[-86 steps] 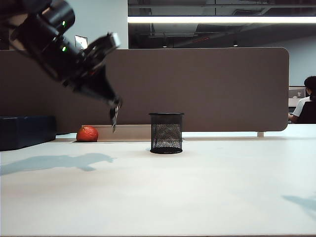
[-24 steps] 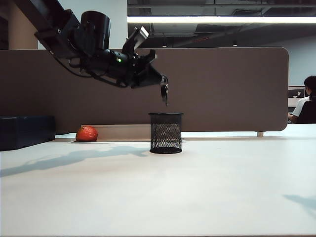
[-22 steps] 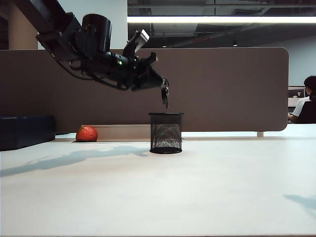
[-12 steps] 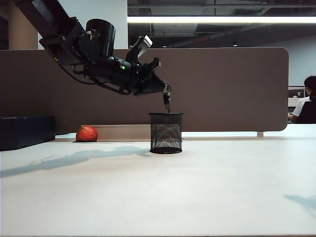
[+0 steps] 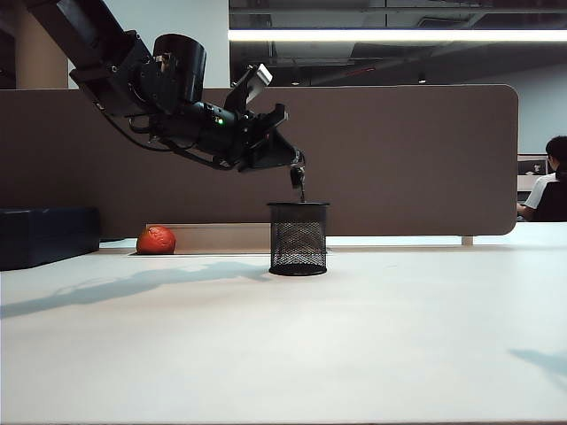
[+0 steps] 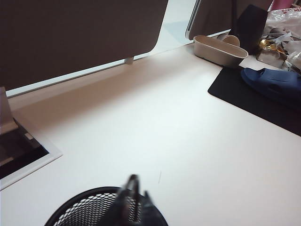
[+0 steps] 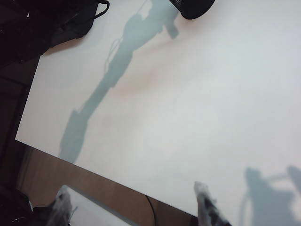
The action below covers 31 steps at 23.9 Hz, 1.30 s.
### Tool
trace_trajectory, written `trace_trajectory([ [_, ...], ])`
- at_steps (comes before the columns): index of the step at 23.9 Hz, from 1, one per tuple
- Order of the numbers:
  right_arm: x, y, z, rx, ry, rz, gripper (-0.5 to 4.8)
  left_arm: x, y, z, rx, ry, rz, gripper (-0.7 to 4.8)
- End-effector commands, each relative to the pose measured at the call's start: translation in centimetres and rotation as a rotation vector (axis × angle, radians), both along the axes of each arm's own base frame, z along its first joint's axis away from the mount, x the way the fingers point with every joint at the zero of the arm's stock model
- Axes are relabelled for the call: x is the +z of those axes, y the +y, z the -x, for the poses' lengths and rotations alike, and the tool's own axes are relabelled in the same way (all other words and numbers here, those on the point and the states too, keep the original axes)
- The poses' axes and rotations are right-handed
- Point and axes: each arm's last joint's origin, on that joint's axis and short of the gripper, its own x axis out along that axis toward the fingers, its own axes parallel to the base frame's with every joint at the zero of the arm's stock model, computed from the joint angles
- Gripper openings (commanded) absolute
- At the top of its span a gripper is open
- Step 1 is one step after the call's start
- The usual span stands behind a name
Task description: Pick up a bunch of keys from the table, then put them into the black basket.
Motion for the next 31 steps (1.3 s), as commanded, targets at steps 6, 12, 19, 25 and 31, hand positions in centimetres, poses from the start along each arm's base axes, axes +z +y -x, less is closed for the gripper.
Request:
trace_trajectory([
  [6, 0.2, 0.0, 0.0, 0.007, -0.019, -0.002, 3.46, 0.3, 0.0, 0.0, 0.005, -0.013, 0.0, 0.99],
  [12, 0.2, 0.0, 0.0, 0.006, -0.02, -0.001, 3.46, 0.6, 0.0, 0.1, 0.0, -0.016, 0.002, 1.62],
  [19, 0.3, 0.0, -0.1, 0.008, -0.043, 0.007, 3.46, 1.8, 0.3, 0.4, 0.007, -0.025, 0.004, 1.6],
  [25, 0.5, 0.0, -0.2, 0.023, -0.09, 0.025, 3.46, 3.2, 0.9, 0.8, 0.016, -0.084, -0.04, 1.6],
  [31, 0.5, 0.0, -0.3, 0.031, -0.105, 0.036, 3.46, 5.1, 2.0, 1.5, 0.093, -0.088, -0.09, 1.51],
])
